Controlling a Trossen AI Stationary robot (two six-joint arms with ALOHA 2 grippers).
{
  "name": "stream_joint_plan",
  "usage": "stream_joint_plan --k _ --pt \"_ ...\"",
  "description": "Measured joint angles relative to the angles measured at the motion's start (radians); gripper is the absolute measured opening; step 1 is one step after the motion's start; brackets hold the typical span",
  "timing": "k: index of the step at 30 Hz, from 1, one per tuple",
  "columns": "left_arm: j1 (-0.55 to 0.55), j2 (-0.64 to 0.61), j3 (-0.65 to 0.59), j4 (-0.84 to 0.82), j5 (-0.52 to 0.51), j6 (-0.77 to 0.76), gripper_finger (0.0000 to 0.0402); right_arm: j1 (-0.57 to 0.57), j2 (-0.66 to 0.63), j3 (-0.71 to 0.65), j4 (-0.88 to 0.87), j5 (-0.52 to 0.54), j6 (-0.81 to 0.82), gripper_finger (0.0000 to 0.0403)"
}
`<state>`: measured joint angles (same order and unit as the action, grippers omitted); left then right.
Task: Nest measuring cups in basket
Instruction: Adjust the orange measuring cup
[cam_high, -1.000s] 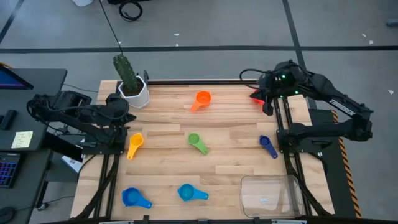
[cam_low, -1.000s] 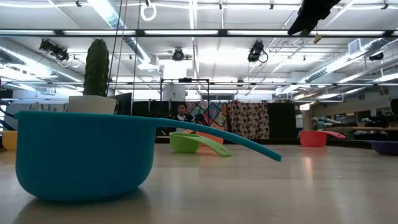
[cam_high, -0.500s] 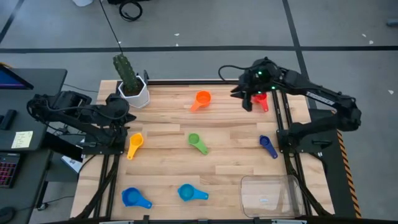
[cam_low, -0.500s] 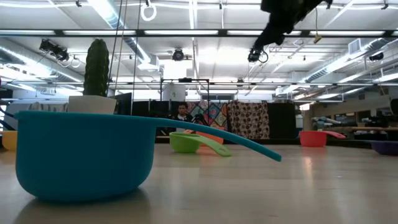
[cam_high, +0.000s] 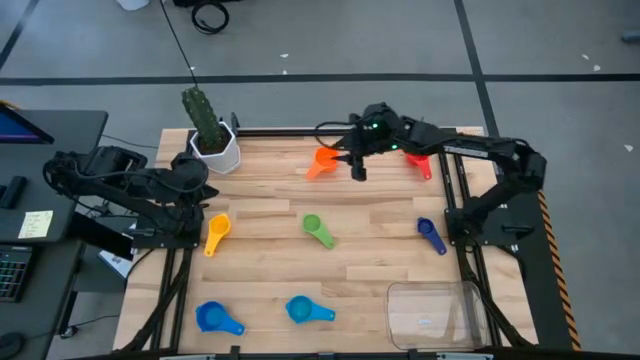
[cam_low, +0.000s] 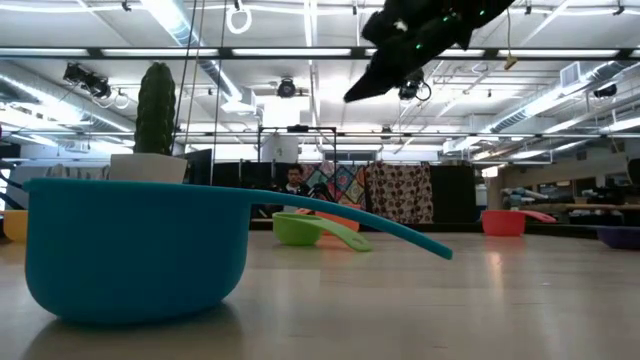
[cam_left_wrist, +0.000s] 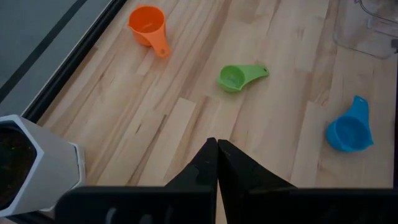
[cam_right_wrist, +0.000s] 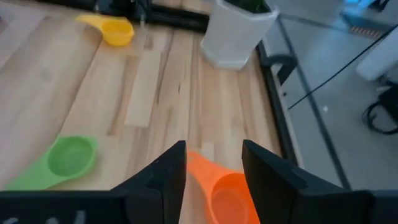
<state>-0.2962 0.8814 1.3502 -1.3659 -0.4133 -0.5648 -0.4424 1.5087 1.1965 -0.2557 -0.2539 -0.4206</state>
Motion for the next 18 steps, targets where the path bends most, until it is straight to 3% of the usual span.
stream_joint_plan --k 18 --pt "0.000 0.000 0.000 0.001 0.001 -0.001 0.0009 0.002 0.296 -0.001 0.029 0.114 -0.001 0.0160"
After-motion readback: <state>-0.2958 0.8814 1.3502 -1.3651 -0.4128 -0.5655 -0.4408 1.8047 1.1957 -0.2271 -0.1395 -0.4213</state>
